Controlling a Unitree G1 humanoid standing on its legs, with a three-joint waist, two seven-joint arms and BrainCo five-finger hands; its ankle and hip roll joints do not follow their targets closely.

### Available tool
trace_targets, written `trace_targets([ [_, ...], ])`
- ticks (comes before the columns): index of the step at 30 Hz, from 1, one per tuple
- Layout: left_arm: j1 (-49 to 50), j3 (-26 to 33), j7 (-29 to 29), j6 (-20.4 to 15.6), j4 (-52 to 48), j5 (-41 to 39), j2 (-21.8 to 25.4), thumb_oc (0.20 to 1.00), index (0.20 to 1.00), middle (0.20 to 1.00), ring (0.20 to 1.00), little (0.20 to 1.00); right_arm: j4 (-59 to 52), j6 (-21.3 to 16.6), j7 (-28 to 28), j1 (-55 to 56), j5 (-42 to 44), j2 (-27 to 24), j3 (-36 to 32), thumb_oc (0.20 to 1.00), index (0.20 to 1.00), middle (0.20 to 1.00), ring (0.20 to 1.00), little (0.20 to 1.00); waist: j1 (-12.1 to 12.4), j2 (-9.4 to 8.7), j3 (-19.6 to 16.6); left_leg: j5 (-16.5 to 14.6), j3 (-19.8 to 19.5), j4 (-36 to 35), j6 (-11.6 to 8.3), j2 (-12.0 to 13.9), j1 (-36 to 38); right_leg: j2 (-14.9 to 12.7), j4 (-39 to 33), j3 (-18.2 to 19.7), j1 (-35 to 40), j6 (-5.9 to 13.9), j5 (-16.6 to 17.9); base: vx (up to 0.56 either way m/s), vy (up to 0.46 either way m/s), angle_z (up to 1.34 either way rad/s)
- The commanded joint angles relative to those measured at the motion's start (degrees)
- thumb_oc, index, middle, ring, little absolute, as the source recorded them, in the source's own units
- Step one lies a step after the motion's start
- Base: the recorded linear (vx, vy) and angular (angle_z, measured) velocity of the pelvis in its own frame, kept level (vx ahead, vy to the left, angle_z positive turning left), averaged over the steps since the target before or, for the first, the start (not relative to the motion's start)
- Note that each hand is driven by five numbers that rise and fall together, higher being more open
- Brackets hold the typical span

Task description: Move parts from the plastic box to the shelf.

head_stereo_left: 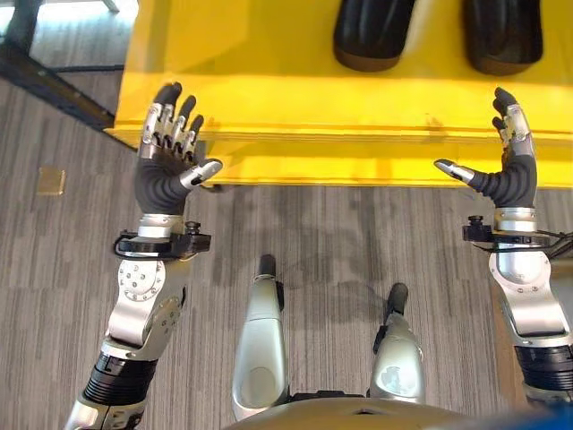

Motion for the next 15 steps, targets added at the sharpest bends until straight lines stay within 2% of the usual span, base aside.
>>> trace_targets([
  [1,-1.14,0.11,-0.64,-5.02,-2.58,-0.86,-1.48,1.0,1.0,1.0,1.0,1.0,-2.56,-5.32,2.02,1.12,5.34,-1.12,-2.5,1.0,1.0,1.0,1.0,1.0,-1.52,0.43,-3.59,6.39,4.85,-10.76,0.55,1.32,6.76,0.38,8.62,0.36,3.47,-0.17,-11.0,-0.02,-0.003,-0.33],
  [3,-3.29,-1.0,-1.79,-5.05,-3.24,-3.95,-2.58,1.0,1.0,1.0,1.0,1.0,-3.29,-5.98,3.63,3.02,7.69,0.53,-1.93,1.0,1.0,1.0,1.0,1.0,-3.36,0.29,-3.82,6.75,5.84,-11.47,0.25,2.43,8.08,1.0,8.58,1.69,3.05,-0.3,-10.82,-0.03,-0.013,-0.33],
  [6,-5.16,-1.62,-2.27,-5.04,-3.92,-4.71,-2.65,1.0,1.0,1.0,1.0,1.0,-3.81,-5.92,4.52,3.72,7.75,0.74,-1.14,1.0,1.0,1.0,1.0,1.0,-4.53,0.37,-3.94,7.07,6.53,-12.15,0.03,3.1,9.17,1.47,8.53,2.83,2.7,-0.39,-10.73,-0.02,-0.004,-0.26],
  [11,-8.41,-2.2,-1.98,-5.4,-3.73,-4.01,-1.97,1.0,1.0,1.0,1.0,1.0,-4.78,-5.73,6.29,5.37,9.39,0.26,-0.56,1.0,1.0,1.0,1.0,1.0,-6.71,0.28,-4.54,7.7,8.49,-13.85,-0.55,4.87,11.9,2.62,8.29,5.17,2.34,-0.65,-10.66,0.01,-0.023,-0.31],
  [12,-10.76,-2.63,-0.74,-5.66,-2.67,-2.63,-1.62,1.0,1.0,1.0,1.0,1.0,-4.26,-5.78,6.43,5.28,10.51,0.48,0.02,1.0,1.0,1.0,1.0,1.0,-7.67,0.34,-4.79,7.98,9.3,-14.16,-0.82,5.38,12.74,2.99,8.3,5.99,2.21,-0.75,-10.55,0.02,-0.018,-0.17],
  [15,-12.74,-2.79,0.87,-5.82,-1.03,-0.39,-0.75,1.0,1.0,1.0,1.0,1.0,-4.13,-5.81,6.45,5.59,10.34,0.39,0.15,1.0,1.0,1.0,1.0,1.0,-8.39,0.43,-4.95,8.27,10.25,-15.07,-1.13,5.92,13.8,3.37,8.34,7.0,1.81,-0.84,-10.5,0.01,-0.017,-0.19],
])
